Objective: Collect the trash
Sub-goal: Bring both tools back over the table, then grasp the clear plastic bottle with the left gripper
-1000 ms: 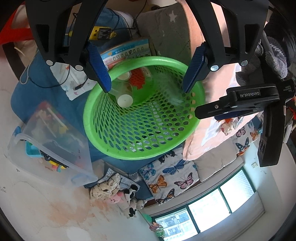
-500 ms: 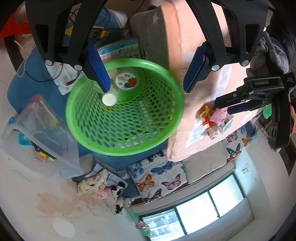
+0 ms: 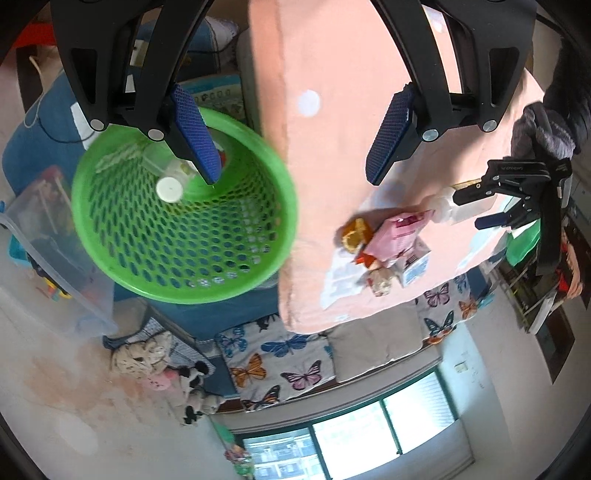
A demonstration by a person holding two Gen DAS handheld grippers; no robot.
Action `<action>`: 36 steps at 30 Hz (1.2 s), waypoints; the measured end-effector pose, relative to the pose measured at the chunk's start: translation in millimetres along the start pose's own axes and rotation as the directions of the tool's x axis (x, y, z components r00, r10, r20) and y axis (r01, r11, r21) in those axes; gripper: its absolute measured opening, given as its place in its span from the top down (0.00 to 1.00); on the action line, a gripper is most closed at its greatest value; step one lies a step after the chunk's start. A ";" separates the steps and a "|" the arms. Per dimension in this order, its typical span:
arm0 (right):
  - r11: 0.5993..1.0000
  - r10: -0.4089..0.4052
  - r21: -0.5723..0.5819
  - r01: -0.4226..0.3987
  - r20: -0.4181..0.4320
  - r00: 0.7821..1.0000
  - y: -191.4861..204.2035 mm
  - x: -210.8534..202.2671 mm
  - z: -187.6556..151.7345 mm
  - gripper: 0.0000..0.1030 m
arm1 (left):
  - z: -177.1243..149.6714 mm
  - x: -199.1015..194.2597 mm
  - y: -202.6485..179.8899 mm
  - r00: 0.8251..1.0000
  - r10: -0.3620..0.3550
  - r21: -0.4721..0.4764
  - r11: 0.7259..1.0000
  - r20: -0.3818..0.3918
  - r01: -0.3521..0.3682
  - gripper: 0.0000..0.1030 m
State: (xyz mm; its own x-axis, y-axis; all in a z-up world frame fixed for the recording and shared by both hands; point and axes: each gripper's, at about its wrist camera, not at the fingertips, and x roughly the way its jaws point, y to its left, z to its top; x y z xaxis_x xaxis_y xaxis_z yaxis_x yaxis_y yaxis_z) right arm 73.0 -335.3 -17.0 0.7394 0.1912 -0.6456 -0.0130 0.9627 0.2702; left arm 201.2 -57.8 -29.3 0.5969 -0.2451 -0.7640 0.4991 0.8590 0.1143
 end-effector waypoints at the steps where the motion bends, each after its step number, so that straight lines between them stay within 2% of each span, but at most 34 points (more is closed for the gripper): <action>1: 1.000 0.005 -0.007 -0.005 -0.004 1.000 4.6 2.6 1.1 0.22 | -2.9 1.1 9.1 1.000 0.001 0.006 1.000 -0.008 -0.001 0.09; 8: 0.999 0.023 -0.042 -0.024 -0.028 0.999 35.5 16.3 7.2 0.22 | -25.0 4.7 49.3 0.999 0.049 0.086 0.995 -0.022 -0.047 0.09; 13: 0.997 0.026 -0.067 -0.029 -0.046 0.999 56.5 24.9 9.1 0.22 | -42.0 -0.1 74.8 1.000 0.022 0.092 0.996 -0.012 -0.020 0.09; 18: 0.996 0.039 -0.076 -0.044 -0.063 0.997 74.3 33.5 9.9 0.22 | -58.9 -1.2 106.6 0.999 -0.038 0.055 0.998 -0.012 0.038 0.09; 23: 0.996 0.060 -0.062 -0.065 -0.086 0.994 87.1 44.6 9.3 0.22 | -68.1 4.0 122.9 0.996 -0.093 0.056 0.994 -0.007 0.093 0.09; 29: 0.996 0.073 -0.042 -0.078 -0.103 0.992 98.6 56.9 13.1 0.22 | -71.8 20.6 131.9 0.987 -0.160 0.058 0.985 -0.008 0.160 0.09; 36: 0.996 0.073 -0.037 -0.078 -0.117 0.990 104.8 68.5 16.1 0.22 | -71.8 30.8 130.1 0.968 -0.249 0.080 0.965 0.010 0.248 0.09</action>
State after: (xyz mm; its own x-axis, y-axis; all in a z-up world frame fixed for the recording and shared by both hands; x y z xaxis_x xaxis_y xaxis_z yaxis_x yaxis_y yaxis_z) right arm 133.1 -224.4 -21.4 0.6527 0.2824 -0.7030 -0.0957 0.9512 0.2933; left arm 239.3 78.7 -83.6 0.4599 -0.4561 -0.7619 0.6801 0.7326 -0.0281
